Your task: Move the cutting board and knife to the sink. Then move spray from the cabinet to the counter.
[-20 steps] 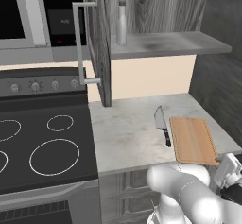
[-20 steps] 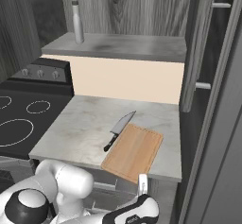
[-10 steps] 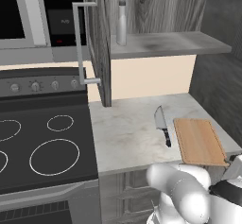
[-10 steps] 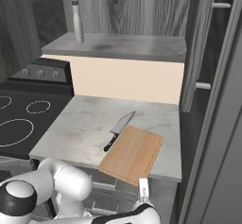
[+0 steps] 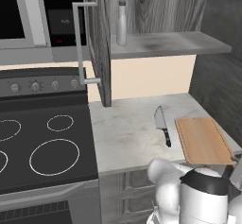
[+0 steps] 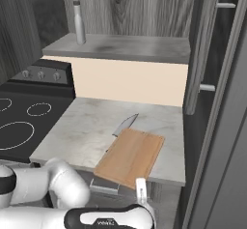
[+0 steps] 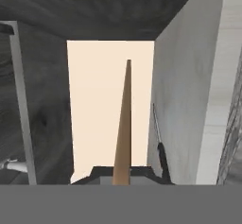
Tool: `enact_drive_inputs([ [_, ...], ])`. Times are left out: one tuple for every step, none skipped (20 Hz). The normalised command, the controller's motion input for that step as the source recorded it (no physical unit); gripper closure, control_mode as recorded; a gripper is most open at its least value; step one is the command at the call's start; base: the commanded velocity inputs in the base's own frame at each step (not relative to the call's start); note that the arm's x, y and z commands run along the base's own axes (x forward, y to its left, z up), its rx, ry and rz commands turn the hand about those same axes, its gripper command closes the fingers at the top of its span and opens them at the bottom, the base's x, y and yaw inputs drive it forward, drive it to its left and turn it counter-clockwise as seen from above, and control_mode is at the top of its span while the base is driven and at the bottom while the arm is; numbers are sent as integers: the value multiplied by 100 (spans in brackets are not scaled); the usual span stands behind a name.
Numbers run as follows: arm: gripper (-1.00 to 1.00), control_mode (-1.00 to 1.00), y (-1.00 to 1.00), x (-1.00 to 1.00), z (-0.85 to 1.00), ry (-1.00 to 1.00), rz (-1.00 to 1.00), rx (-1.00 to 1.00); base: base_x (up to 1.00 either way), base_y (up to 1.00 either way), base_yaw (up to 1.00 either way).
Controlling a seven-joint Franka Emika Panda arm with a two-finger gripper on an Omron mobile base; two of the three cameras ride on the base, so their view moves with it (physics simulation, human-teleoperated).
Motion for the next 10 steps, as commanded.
enact_drive_inputs([
  [100,-100,34,0,29,18,-4,-15,0,0,0],
  [100,-100,30,-3,33,20,-3,-14,0,0,0],
  [100,-100,27,-6,35,21,-3,-13,0,0,0],
  [100,-100,24,-9,40,21,-2,-11,0,0,0],
  [100,-100,24,-7,44,22,-1,-10,0,0,0],
  [100,-100,24,-7,49,22,-1,-11,0,0,0],
  [100,-100,21,-6,54,22,-1,-11,0,0,0],
  [100,-100,16,-5,60,19,-1,-11,0,0,0],
  [100,-100,9,0,61,18,-2,-11,0,0,0],
  [100,-100,0,0,65,15,-4,-10,0,0,0],
])
